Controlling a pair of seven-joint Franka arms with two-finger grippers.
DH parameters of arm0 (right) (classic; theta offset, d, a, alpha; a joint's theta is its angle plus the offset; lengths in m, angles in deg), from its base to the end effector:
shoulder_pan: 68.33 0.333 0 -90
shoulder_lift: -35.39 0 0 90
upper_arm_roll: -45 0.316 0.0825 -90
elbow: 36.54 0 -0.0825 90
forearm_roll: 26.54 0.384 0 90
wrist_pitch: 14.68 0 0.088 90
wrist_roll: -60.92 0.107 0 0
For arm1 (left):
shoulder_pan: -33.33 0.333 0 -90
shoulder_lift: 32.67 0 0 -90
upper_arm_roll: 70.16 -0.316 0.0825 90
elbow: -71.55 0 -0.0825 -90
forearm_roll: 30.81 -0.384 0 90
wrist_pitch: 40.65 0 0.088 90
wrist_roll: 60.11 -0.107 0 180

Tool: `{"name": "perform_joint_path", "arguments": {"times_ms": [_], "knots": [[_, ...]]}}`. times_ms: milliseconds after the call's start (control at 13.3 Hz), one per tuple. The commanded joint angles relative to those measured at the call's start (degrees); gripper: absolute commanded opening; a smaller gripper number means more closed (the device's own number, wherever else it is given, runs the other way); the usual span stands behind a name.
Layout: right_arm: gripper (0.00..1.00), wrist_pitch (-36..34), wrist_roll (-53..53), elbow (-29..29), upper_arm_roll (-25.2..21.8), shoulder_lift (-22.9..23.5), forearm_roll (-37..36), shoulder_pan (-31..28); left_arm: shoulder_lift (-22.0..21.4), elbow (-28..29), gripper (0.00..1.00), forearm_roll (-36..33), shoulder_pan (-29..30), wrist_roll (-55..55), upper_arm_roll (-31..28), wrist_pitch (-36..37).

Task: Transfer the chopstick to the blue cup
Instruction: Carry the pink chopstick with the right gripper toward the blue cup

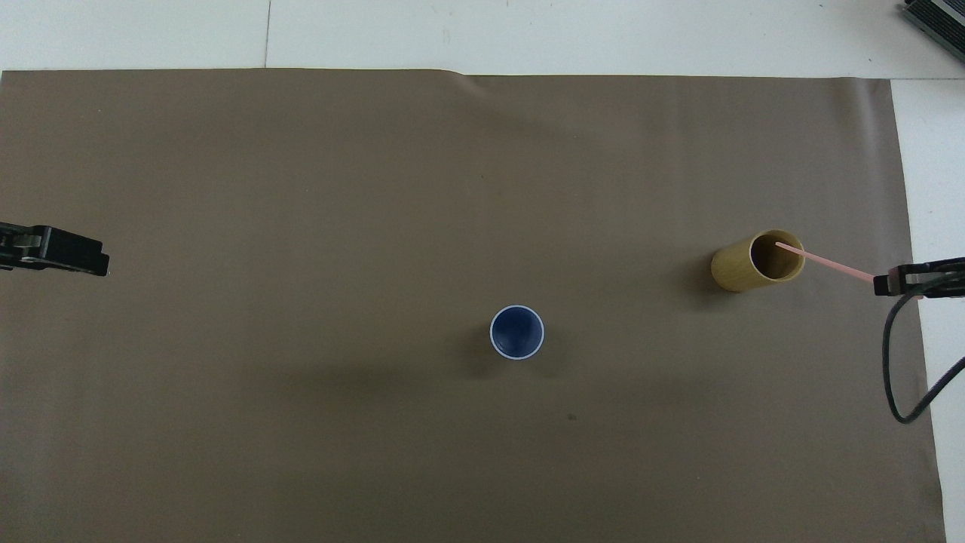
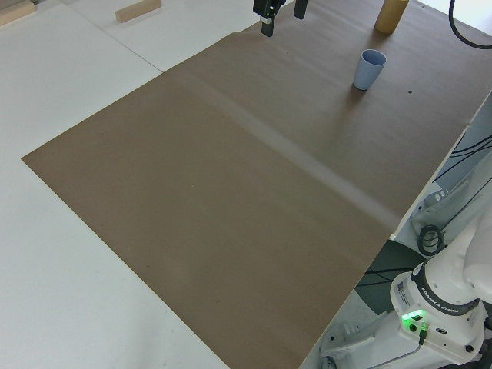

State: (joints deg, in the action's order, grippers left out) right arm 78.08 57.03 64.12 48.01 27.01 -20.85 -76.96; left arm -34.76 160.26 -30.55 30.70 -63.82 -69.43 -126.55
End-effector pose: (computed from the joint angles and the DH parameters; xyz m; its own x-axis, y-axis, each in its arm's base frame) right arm 0.5102 -0.0381 0.6189 0.9993 -0.0357 0.0142 -0.0343 -0.9953 -0.0907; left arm 0.5351 -0.0321 0.6487 0.9923 -0.1234 -0.0123 -0.1233 -0.9924 0.0049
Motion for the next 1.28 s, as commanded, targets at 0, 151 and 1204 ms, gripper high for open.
{"name": "perform_joint_path", "arguments": {"times_ms": [0,151,1204], "knots": [[0.0,-0.92,2.49,-2.22,4.62,0.46,-0.68,0.36,-0.81,-0.82,1.0,-0.18,0.69,-0.26,0.4,1.61],[0.0,-0.3,8.16,-2.31,7.44,0.38,-2.27,4.04,-0.9,-1.08,1.0,-0.18,0.69,-0.34,0.41,1.61],[0.0,6.29,39.4,2.07,9.12,3.54,7.31,24.27,-2.39,-0.64,1.0,0.09,1.05,-0.25,0.23,2.49]]}}
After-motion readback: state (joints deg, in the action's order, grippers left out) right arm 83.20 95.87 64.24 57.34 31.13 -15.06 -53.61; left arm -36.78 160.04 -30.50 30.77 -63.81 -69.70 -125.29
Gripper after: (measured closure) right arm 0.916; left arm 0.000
